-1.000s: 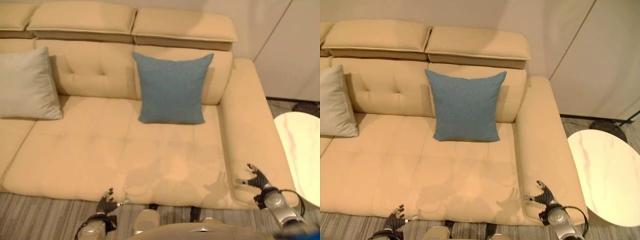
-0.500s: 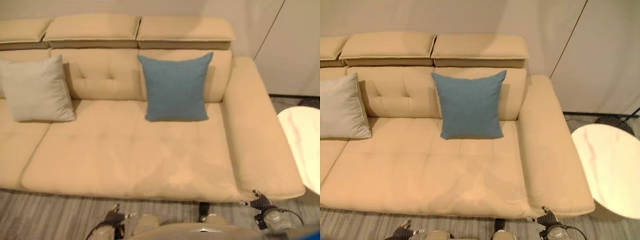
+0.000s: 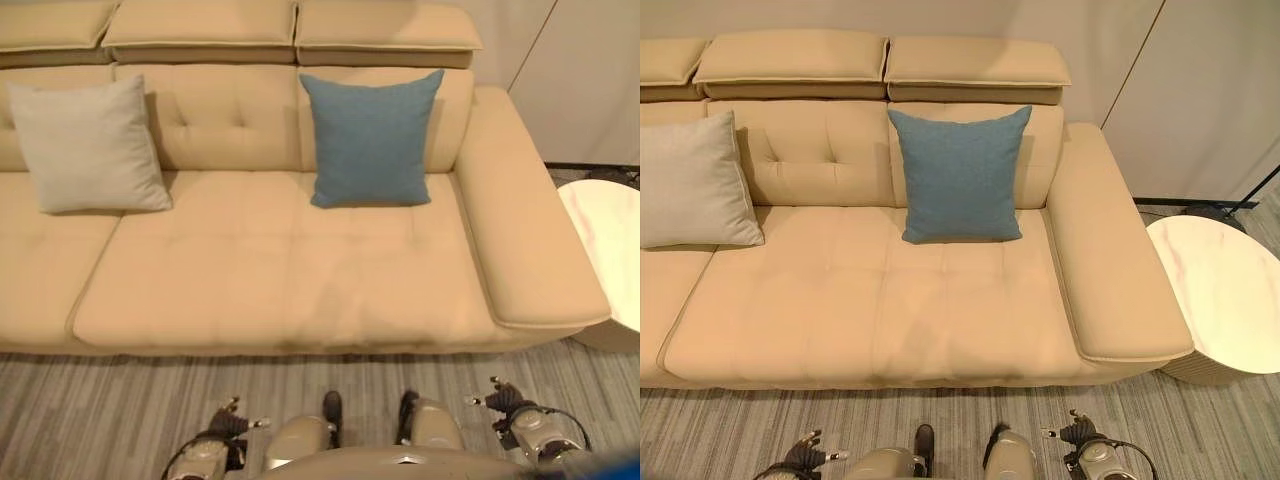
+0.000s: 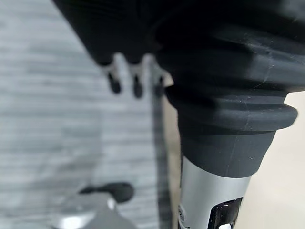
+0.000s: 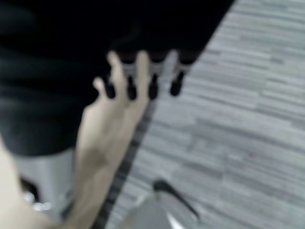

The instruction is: Pick up all the scattered cushions and arrange them neatly on the sofa.

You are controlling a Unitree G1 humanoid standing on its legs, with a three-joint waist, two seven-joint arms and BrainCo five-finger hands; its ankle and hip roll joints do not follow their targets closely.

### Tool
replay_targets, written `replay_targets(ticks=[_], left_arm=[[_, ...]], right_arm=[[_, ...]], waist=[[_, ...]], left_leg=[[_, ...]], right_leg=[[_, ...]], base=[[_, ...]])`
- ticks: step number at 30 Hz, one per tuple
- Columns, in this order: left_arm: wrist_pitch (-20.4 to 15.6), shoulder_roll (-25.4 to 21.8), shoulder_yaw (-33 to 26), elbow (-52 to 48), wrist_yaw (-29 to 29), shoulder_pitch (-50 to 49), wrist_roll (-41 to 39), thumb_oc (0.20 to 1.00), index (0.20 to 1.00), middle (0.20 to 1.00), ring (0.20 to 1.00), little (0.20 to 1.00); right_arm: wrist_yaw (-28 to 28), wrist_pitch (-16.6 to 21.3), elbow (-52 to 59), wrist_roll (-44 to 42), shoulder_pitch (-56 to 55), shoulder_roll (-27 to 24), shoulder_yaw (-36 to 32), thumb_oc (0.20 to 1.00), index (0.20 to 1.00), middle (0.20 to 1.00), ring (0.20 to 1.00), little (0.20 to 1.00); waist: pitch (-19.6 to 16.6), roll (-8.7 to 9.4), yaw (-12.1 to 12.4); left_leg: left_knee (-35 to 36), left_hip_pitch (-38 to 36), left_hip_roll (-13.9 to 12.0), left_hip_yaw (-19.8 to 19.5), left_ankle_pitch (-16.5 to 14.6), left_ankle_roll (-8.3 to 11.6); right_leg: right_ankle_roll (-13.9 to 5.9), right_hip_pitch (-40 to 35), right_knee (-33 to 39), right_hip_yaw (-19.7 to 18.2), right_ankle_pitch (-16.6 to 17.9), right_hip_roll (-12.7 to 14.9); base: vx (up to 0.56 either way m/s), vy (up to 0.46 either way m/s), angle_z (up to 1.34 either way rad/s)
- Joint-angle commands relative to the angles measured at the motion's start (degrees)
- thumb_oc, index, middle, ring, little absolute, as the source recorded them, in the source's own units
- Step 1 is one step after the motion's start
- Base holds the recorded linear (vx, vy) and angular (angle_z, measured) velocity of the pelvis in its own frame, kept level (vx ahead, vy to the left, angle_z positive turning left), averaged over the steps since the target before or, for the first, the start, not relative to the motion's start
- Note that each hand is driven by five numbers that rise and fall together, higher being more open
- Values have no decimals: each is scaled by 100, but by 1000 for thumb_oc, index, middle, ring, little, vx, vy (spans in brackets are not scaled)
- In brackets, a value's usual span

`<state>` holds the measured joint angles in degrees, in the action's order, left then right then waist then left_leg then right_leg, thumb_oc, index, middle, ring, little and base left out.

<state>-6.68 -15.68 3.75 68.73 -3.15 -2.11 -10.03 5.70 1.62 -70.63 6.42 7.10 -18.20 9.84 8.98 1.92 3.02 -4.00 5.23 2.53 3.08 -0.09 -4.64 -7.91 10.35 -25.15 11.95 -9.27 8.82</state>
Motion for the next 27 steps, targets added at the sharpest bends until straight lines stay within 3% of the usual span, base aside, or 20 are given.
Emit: replay_targets(ticks=[1,3,4,6,9,13,16,20,27], left_arm=[[-30,-96,-98,-35,-161,185,-10,1000,1000,1000,1000,1000],[-84,-36,-80,-86,-220,174,-103,1000,1000,1000,1000,1000],[-84,-36,-80,-86,-221,173,-103,1000,1000,1000,1000,1000],[-123,27,-53,-91,-299,256,-213,1000,1000,1000,1000,1000],[-124,123,69,-73,-309,355,-134,1000,1000,1000,1000,1000],[-125,179,70,-101,-326,358,-90,1000,1000,1000,1000,1000],[-131,264,11,15,-315,277,-145,1000,1000,1000,1000,1000],[-88,310,67,75,-310,168,-28,1000,1000,1000,1000,1000],[-49,204,64,101,-290,194,58,1000,1000,1000,1000,1000]], right_arm=[[146,63,96,-2,109,-126,164,1000,1000,1000,1000,1000],[160,90,180,-45,185,-105,310,1000,1000,1000,1000,1000],[161,91,180,-46,185,-105,311,1000,1000,1000,1000,1000],[224,103,204,-127,232,-131,382,1000,1000,1000,1000,1000],[288,106,178,-156,226,-207,359,1000,1000,1000,1000,1000],[336,86,36,-152,119,-243,271,1000,1000,1000,1000,1000],[340,95,-76,-133,71,-218,208,1000,1000,1000,1000,1000],[350,108,-130,-86,18,-169,159,1000,1000,1000,1000,1000],[355,74,-51,2,93,-22,314,1000,1000,1000,1000,1000]], waist=[[-268,257,284],[-304,348,431],[-303,347,434],[-206,343,421],[-64,258,350],[5,291,246],[-90,306,179],[-260,156,73],[-338,161,131]], left_leg=[[-227,142,-12,-473,-549,423],[-168,311,-114,-406,-370,568],[-163,306,-118,-404,-369,571],[-86,537,-251,-442,-14,757],[-128,817,-262,-465,181,878],[-647,689,-292,-180,-210,877],[-789,273,-273,-369,-592,910],[-110,-127,-343,-532,-547,864],[217,-445,-289,-466,-530,728]], right_leg=[[-19,-686,956,268,411,-242],[108,-900,1764,288,262,-309],[111,-906,1775,286,268,-313],[196,-972,2268,77,313,-525],[272,-978,2489,254,389,-538],[350,-910,2517,549,510,-349],[356,-849,2469,554,574,-253],[294,-838,2429,542,605,-293],[189,-942,2428,495,736,-200]], base=[[-199,-209,-24],[-157,-275,-33],[-126,-298,-29],[-171,-260,-12],[-193,-138,46],[-173,-53,50],[-70,40,59],[-7,87,16],[-10,64,-3]])
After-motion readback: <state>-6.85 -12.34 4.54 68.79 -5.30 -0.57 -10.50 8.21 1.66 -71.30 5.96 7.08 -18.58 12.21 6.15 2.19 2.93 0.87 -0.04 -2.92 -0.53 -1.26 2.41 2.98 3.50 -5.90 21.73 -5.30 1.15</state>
